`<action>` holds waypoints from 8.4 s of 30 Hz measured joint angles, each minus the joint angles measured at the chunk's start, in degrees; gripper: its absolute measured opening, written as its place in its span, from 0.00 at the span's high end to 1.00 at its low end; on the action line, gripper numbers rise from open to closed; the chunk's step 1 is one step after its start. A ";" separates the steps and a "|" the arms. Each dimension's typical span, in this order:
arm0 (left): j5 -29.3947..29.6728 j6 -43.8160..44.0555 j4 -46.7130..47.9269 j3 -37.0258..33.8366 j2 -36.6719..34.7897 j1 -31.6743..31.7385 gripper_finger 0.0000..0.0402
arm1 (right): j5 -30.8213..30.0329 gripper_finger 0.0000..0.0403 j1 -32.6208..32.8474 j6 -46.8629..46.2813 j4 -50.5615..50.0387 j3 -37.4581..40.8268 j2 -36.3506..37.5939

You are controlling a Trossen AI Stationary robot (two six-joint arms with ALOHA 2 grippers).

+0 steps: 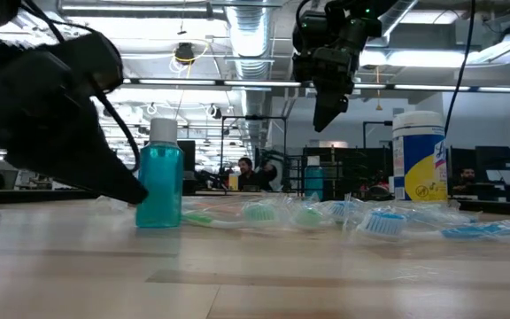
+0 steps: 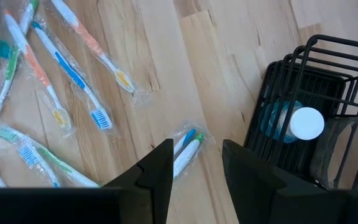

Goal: Pick & Place toothbrushing station
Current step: Put the mouthwash bottle into the mesh organizer

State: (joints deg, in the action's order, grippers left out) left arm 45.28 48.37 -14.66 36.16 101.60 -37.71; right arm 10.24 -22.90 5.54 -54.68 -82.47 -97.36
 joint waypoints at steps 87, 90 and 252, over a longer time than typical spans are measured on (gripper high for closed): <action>-31.61 -29.11 -0.72 8.48 -12.22 25.05 0.88 | 6.23 0.68 22.18 -5.16 14.09 -5.51 -2.66; -31.56 -29.11 -0.66 8.48 -12.22 25.05 0.88 | 6.43 0.68 22.23 -5.15 14.74 -5.84 -3.10; -30.06 -31.62 1.72 8.09 -12.42 25.05 0.74 | 0.00 0.81 -5.04 -0.19 4.15 0.45 6.59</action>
State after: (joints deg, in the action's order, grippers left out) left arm 15.22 16.75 -12.94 44.25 89.18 -12.67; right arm 10.24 -27.94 5.35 -50.53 -82.02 -90.77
